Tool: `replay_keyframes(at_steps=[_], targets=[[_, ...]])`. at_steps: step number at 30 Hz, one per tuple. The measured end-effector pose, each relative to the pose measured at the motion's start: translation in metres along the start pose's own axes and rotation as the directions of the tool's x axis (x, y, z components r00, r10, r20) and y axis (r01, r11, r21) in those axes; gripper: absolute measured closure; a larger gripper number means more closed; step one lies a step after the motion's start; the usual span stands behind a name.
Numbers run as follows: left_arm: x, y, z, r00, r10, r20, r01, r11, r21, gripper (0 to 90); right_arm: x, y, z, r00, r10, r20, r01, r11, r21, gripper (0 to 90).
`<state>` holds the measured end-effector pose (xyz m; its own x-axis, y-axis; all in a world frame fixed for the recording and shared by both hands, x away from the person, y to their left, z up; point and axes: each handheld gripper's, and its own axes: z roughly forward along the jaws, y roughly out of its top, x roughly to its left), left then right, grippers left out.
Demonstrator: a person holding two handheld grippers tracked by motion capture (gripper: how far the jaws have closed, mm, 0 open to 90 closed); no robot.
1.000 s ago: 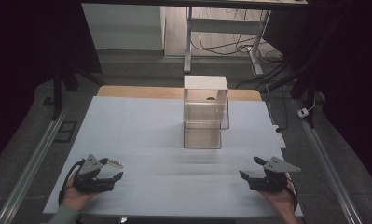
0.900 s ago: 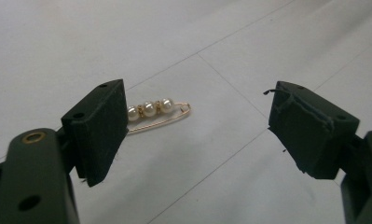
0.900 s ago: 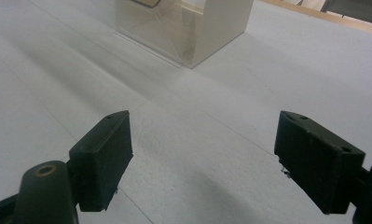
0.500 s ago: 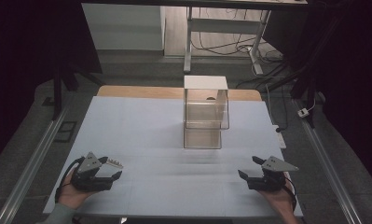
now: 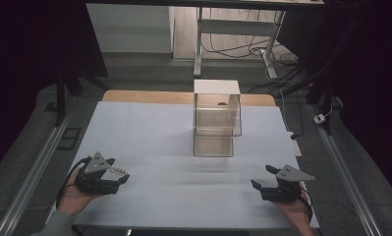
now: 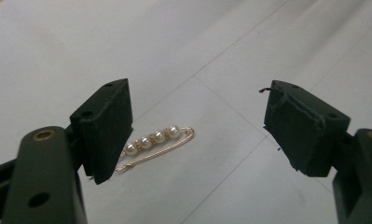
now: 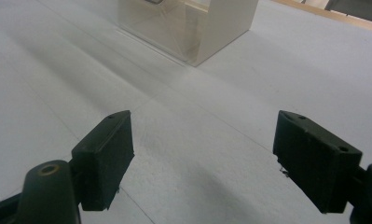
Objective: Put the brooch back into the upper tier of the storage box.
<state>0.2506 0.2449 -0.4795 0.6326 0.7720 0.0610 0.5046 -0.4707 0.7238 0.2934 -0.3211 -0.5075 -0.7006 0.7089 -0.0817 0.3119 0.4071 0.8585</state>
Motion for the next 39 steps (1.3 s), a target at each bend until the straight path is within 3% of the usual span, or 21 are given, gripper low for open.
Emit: replay_keyframes(at_steps=[14, 27, 39], targets=[[0.018, 0.017, 0.006, 0.9999, 0.005, 0.010, -0.006, 0.9987, 0.051, 23.7, 0.000, -0.002, 0.001, 1.0000, 0.004, 0.004, -0.004, 1.000, 0.014, 19.7], [0.034, 0.026, 0.023, 1.0000, -0.001, 0.004, 0.000, 0.9952, 0.098, 23.7, 0.000, -0.003, 0.005, 1.0000, 0.004, -0.007, -0.004, 1.000, 0.028, 19.8], [0.051, 0.023, 0.038, 0.9969, 0.011, 0.078, -0.026, 0.9823, 0.186, 23.9, 0.001, -0.005, 0.007, 1.0000, 0.002, -0.006, -0.002, 0.999, 0.036, 20.3]])
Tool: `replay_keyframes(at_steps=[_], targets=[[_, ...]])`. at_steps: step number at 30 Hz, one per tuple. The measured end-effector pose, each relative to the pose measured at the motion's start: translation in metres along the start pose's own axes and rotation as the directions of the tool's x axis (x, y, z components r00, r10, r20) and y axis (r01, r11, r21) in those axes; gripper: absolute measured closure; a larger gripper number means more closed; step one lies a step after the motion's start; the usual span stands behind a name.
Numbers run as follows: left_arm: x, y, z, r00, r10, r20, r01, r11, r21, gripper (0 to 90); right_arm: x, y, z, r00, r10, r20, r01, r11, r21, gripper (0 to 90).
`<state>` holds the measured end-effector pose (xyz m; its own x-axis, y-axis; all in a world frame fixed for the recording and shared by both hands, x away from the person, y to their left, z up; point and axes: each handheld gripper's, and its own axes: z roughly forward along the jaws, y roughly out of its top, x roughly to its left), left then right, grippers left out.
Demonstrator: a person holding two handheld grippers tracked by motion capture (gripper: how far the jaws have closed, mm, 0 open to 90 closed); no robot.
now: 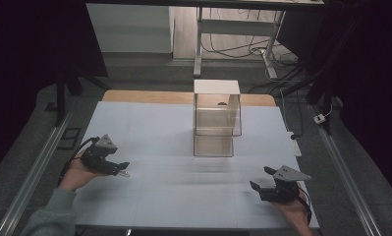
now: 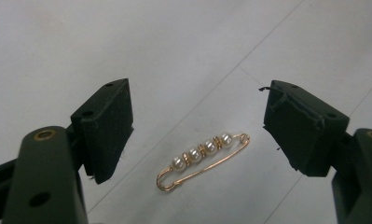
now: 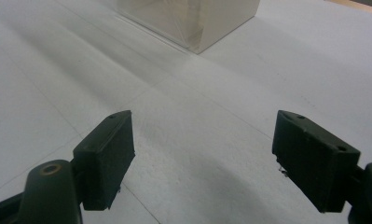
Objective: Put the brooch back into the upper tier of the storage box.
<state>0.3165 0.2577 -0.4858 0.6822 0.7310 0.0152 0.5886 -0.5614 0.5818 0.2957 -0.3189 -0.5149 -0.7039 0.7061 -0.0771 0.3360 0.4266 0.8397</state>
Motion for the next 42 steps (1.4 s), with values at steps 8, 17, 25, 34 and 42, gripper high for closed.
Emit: replay_keyframes(at_steps=[8, 17, 25, 34, 42], targets=[[0.006, -0.008, 0.009, 0.9999, -0.001, 0.015, 0.001, 0.9995, 0.030, 26.5, 0.001, -0.001, 0.002, 1.0000, -0.005, -0.002, 0.005, 1.000, 0.009, 20.5], [0.006, -0.010, 0.019, 0.9995, 0.020, 0.024, -0.021, 0.9976, 0.066, 28.5, 0.001, -0.001, 0.002, 1.0000, -0.007, 0.002, 0.007, 1.000, 0.015, 20.7], [0.007, -0.010, 0.023, 0.9989, 0.026, 0.039, -0.029, 0.9958, 0.087, 31.1, 0.001, -0.002, 0.003, 1.0000, -0.007, -0.006, 0.007, 1.000, 0.015, 20.7], [0.008, -0.014, 0.031, 0.9964, 0.026, 0.081, -0.035, 0.9931, 0.111, 40.1, 0.001, -0.002, 0.003, 0.9999, -0.011, -0.005, 0.011, 1.000, 0.018, 20.8], [0.007, -0.015, 0.036, 0.9928, 0.052, 0.108, -0.067, 0.9880, 0.139, 53.4, 0.001, -0.002, 0.003, 0.9999, -0.010, -0.005, 0.010, 1.000, 0.020, 20.8]])
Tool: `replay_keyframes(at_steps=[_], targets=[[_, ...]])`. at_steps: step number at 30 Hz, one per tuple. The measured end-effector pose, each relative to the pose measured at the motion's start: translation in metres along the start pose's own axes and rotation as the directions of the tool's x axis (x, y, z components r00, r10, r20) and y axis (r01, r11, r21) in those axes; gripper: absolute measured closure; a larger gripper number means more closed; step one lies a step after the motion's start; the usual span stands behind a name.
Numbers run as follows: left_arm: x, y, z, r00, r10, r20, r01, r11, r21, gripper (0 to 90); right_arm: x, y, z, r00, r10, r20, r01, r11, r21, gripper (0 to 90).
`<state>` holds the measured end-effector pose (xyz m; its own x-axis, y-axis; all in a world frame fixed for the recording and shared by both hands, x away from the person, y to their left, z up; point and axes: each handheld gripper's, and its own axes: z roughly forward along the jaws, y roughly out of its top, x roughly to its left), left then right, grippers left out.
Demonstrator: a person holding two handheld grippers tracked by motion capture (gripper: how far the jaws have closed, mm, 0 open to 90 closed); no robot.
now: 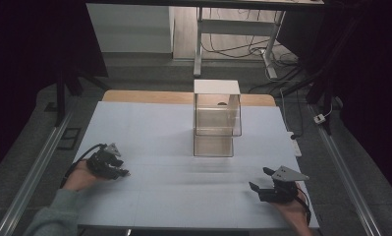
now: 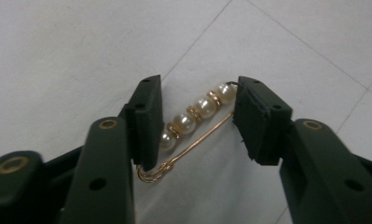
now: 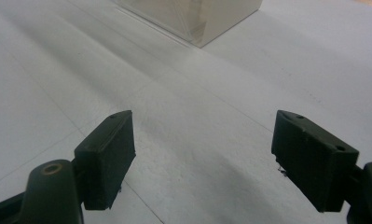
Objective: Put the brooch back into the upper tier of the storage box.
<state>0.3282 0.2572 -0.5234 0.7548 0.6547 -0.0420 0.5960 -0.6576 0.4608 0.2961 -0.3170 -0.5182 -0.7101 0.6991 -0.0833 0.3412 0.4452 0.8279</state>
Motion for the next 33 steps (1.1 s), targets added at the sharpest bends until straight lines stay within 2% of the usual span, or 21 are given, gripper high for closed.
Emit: replay_keyframes(at_steps=[5, 10, 24, 33], targets=[[0.002, -0.002, 0.000, 1.0000, -0.005, 0.002, 0.005, 1.0000, -0.002, 64.9, 0.000, 0.000, 0.000, 1.0000, 0.000, -0.001, 0.000, 1.000, 0.001, 20.8], [0.000, -0.003, -0.001, 0.9999, 0.014, 0.010, -0.014, 0.9999, -0.004, 78.4, 0.001, 0.000, 0.001, 1.0000, -0.004, -0.002, 0.004, 1.000, 0.005, 20.9], [-0.002, -0.003, -0.003, 0.9999, 0.004, -0.014, -0.004, 1.0000, -0.001, 79.2, 0.000, 0.000, 0.001, 1.0000, -0.005, -0.003, 0.005, 1.000, -0.001, 21.0], [-0.002, -0.004, -0.017, 0.9994, -0.024, -0.024, 0.023, 0.9978, -0.062, 79.2, 0.000, 0.000, 0.001, 1.0000, -0.009, -0.001, 0.009, 1.000, 0.002, 21.0]])
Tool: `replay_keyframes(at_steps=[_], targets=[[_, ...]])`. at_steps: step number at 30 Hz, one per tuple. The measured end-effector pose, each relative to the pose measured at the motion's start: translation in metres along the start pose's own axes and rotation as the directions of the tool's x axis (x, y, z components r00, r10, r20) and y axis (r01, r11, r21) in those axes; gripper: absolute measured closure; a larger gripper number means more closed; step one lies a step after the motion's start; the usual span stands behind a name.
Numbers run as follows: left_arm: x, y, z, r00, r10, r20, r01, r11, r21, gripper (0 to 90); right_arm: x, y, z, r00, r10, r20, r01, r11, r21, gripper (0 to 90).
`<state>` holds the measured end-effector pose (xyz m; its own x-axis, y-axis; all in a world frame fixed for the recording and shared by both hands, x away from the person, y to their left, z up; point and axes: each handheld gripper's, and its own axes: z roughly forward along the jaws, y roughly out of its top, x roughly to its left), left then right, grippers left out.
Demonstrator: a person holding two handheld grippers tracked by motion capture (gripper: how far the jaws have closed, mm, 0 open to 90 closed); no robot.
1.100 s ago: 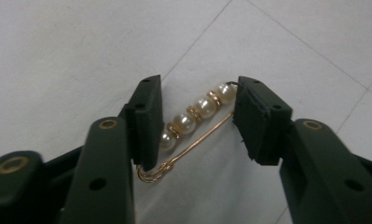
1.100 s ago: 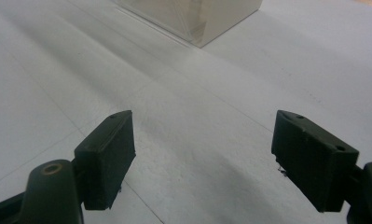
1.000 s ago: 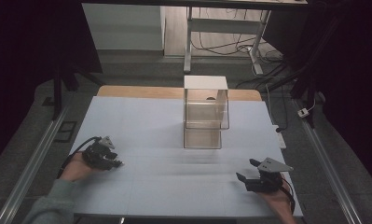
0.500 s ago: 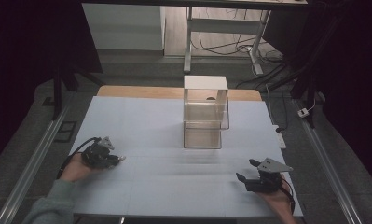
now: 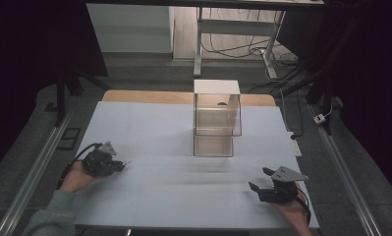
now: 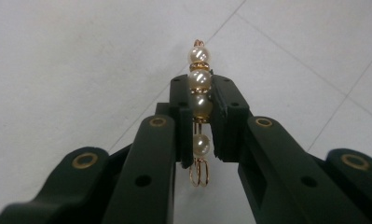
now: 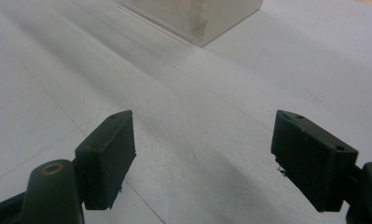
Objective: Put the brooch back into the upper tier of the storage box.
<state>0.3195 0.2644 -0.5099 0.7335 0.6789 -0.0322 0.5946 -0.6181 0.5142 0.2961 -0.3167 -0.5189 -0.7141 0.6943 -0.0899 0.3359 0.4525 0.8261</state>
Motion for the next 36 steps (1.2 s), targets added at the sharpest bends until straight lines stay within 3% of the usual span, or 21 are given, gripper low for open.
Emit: replay_keyframes(at_steps=[19, 36], targets=[[-0.001, 0.000, -0.021, 0.9991, -0.043, -0.006, 0.042, 0.9940, -0.101, 79.1, 0.000, 0.000, 0.001, 1.0000, 0.002, 0.002, -0.002, 1.000, 0.000, 21.0], [-0.004, 0.000, -0.039, 0.9963, -0.085, -0.015, 0.080, 0.9761, -0.202, 79.1, 0.000, 0.000, 0.000, 1.0000, 0.002, 0.004, -0.002, 1.000, 0.000, 21.1]])
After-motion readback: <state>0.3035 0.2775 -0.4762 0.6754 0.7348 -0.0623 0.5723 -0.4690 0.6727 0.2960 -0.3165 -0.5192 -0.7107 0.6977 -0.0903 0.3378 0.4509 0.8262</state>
